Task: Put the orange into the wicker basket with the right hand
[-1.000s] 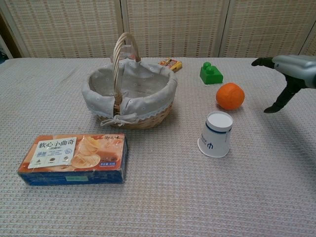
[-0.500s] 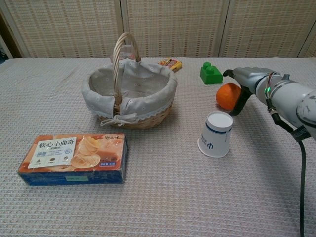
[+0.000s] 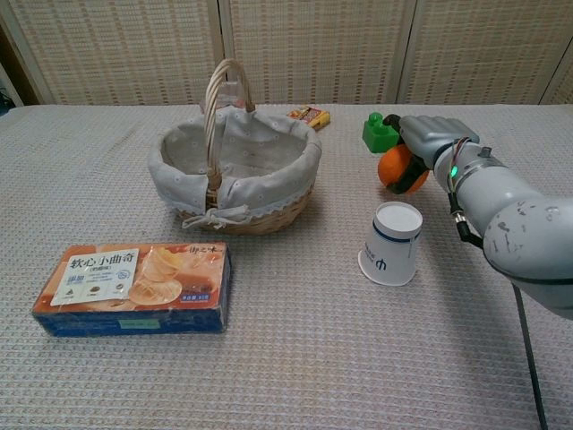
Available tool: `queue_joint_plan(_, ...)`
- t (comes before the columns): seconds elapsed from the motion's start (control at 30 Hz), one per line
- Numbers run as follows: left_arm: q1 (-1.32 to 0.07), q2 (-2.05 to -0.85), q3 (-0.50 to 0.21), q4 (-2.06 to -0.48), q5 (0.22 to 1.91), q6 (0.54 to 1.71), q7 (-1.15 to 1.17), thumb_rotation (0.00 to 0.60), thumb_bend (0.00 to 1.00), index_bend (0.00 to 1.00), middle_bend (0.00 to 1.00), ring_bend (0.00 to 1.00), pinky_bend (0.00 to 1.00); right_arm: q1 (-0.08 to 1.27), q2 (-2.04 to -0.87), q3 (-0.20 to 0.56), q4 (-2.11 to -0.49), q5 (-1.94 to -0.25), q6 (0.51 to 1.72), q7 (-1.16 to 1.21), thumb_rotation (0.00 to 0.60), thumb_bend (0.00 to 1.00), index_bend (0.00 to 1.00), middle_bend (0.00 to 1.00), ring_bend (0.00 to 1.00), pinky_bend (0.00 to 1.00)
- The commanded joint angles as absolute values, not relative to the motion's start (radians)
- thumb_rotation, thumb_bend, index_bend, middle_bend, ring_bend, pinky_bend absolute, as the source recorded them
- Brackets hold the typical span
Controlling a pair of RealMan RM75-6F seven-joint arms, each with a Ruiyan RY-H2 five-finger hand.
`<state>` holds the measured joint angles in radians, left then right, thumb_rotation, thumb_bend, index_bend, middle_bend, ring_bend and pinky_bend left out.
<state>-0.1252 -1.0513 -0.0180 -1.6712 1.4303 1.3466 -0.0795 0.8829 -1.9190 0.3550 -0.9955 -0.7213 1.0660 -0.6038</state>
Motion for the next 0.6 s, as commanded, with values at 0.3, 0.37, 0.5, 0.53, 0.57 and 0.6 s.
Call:
queue_joint_plan(0.3, -0.127, -1.057, -0.017, -1.676, 1.437, 1.348, -0.072, 0.600, 0.34, 0.00, 0.00, 0.00, 0.11, 0.856, -1.789, 0.423, -1.335, -0.888, 1.193, -0.498, 0.600, 0.33, 0.14, 0.71, 0.70, 0.83)
queue_joint_plan(0.37, -0.129, -1.058, -0.017, -1.679, 1.437, 1.347, -0.068, 0.600, 0.34, 0.00, 0.00, 0.00, 0.11, 0.869, -1.790, 0.435, -1.390, -0.900, 1.207, -0.511, 0.600, 0.33, 0.15, 0.71, 0.70, 0.83)
queue_joint_plan(0.5, -0.131, -1.061, -0.018, -1.681, 1.435, 1.346, -0.064, 0.600, 0.34, 0.00, 0.00, 0.00, 0.11, 0.904, -1.821, 0.446, -1.449, -0.905, 1.224, -0.551, 0.600, 0.33, 0.18, 0.71, 0.70, 0.83)
queue_joint_plan(0.53, -0.131, -1.062, -0.018, -1.681, 1.435, 1.345, -0.063, 0.600, 0.34, 0.00, 0.00, 0.00, 0.11, 0.917, -1.837, 0.449, -1.454, -0.904, 1.227, -0.562, 0.600, 0.33, 0.18, 0.71, 0.70, 0.83)
queue_joint_plan(0.57, -0.131, -1.062, -0.018, -1.681, 1.434, 1.345, -0.063, 0.600, 0.34, 0.00, 0.00, 0.00, 0.11, 0.926, -1.850, 0.453, -1.456, -0.900, 1.229, -0.569, 0.600, 0.33, 0.19, 0.71, 0.70, 0.83)
queue_joint_plan(0.6, -0.131, -1.061, -0.018, -1.681, 1.433, 1.345, -0.064, 0.600, 0.34, 0.00, 0.00, 0.00, 0.11, 0.935, -1.864, 0.457, -1.455, -0.896, 1.231, -0.575, 0.600, 0.33, 0.19, 0.71, 0.70, 0.83)
